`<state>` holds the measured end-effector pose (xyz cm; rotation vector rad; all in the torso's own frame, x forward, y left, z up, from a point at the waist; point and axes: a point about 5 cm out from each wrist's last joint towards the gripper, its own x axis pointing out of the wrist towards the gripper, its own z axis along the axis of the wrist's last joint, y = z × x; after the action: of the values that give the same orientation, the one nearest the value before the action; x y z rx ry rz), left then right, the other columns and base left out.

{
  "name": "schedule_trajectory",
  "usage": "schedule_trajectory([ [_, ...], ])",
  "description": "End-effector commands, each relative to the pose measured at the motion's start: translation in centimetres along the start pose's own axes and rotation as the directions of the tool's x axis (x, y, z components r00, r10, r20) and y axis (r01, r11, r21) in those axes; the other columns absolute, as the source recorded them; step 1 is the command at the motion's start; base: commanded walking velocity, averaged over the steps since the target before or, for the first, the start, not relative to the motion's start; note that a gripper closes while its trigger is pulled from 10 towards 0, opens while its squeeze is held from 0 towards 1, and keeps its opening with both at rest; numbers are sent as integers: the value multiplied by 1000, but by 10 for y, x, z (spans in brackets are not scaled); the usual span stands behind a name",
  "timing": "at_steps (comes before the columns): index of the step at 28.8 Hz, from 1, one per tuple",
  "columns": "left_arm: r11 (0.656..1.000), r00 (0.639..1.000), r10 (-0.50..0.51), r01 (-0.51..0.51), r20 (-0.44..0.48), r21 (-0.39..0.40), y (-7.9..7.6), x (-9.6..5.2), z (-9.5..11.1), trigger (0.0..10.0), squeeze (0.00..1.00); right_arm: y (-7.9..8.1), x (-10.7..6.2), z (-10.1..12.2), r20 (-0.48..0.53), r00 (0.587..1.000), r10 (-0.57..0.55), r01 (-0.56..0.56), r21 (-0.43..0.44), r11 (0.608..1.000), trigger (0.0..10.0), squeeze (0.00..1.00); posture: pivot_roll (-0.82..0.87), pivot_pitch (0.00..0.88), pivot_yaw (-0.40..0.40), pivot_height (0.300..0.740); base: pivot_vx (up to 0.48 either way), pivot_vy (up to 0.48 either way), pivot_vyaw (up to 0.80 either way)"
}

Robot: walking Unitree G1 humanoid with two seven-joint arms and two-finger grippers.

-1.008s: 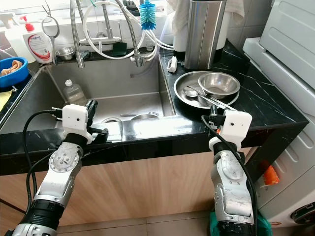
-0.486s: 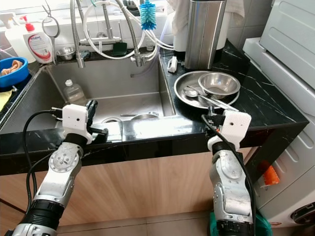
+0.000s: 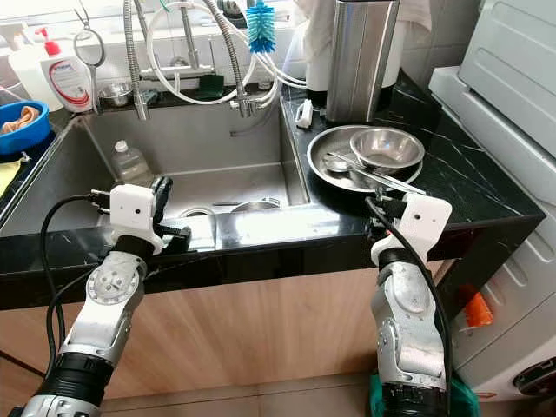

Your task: Kitchen organization

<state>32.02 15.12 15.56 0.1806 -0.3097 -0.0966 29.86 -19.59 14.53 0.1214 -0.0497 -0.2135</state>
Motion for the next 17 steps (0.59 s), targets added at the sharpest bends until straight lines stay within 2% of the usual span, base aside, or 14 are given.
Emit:
schedule_trajectory([
  [1,1000,1000,9,-9,-13,4,4,-1,-2,10000,0,0,1,-2,-20,1000,-15,15,14,1000,10000,0,-223,0,51,731,0,0,0],
  [8,1000,1000,11,-10,-14,4,4,-1,-3,10000,0,-4,3,-1,-21,999,-44,45,34,998,10000,0,-221,0,50,731,0,0,0],
  [17,1000,1000,11,-11,-13,4,4,-1,-2,10000,0,-2,4,0,-19,999,-36,37,42,998,10000,0,-220,0,51,731,0,0,0],
])
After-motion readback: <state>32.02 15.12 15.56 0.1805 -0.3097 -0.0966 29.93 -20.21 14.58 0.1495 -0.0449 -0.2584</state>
